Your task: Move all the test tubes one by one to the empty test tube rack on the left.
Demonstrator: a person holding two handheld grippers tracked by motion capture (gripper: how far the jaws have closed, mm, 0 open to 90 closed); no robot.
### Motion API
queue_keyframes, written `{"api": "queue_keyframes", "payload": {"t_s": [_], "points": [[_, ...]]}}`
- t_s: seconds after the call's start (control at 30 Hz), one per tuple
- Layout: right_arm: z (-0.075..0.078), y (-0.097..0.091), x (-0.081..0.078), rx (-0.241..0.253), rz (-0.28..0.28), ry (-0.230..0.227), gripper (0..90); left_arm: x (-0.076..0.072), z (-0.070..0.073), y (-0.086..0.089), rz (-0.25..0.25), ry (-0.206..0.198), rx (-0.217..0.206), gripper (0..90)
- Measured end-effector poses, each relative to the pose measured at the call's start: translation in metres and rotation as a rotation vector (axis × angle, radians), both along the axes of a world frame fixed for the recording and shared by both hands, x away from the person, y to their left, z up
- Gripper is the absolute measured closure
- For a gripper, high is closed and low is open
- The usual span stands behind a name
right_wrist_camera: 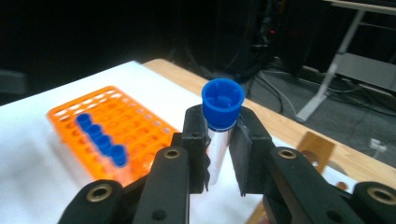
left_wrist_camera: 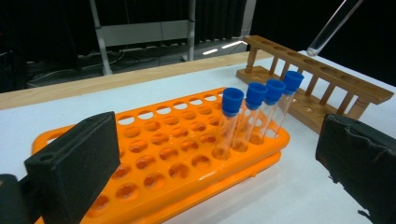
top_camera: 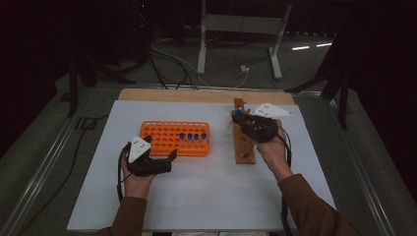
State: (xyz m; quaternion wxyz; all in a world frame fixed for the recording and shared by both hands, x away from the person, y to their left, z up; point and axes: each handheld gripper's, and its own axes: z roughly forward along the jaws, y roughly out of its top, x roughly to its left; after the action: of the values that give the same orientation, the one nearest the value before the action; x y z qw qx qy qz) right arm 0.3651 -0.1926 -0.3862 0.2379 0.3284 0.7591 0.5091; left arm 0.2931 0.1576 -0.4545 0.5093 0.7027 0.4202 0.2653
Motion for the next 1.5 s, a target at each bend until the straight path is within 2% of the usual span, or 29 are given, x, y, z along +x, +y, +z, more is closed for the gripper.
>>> {"api": "queue_keyframes", "payload": {"t_s": [0.23,0.37,0.53,0.7,1.23,1.37,1.5], "points": [[-0.001,0.01,-0.014,0.01,0.063,0.02,77.2,-0.002,0.006,-0.007,-0.016,-0.014,-0.004,0.8],[-0.004,0.015,-0.019,0.035,0.087,0.054,77.2,-0.002,0.008,-0.01,-0.026,-0.018,0.0,0.8],[-0.006,0.025,-0.024,0.019,0.118,0.072,77.0,-0.003,0.011,-0.016,-0.053,-0.023,0.017,0.8],[-0.005,0.033,-0.029,0.005,0.147,0.087,77.0,-0.004,0.016,-0.02,-0.079,-0.022,0.01,0.8],[-0.002,0.056,-0.036,0.002,0.223,0.119,76.9,-0.003,0.024,-0.037,-0.137,-0.029,0.006,0.8],[-0.001,0.062,-0.037,0.002,0.241,0.126,76.9,-0.003,0.025,-0.042,-0.159,-0.023,0.019,1.8],[-0.003,0.067,-0.038,0.006,0.258,0.142,76.9,-0.004,0.026,-0.048,-0.164,-0.035,0.041,5.2]]}}
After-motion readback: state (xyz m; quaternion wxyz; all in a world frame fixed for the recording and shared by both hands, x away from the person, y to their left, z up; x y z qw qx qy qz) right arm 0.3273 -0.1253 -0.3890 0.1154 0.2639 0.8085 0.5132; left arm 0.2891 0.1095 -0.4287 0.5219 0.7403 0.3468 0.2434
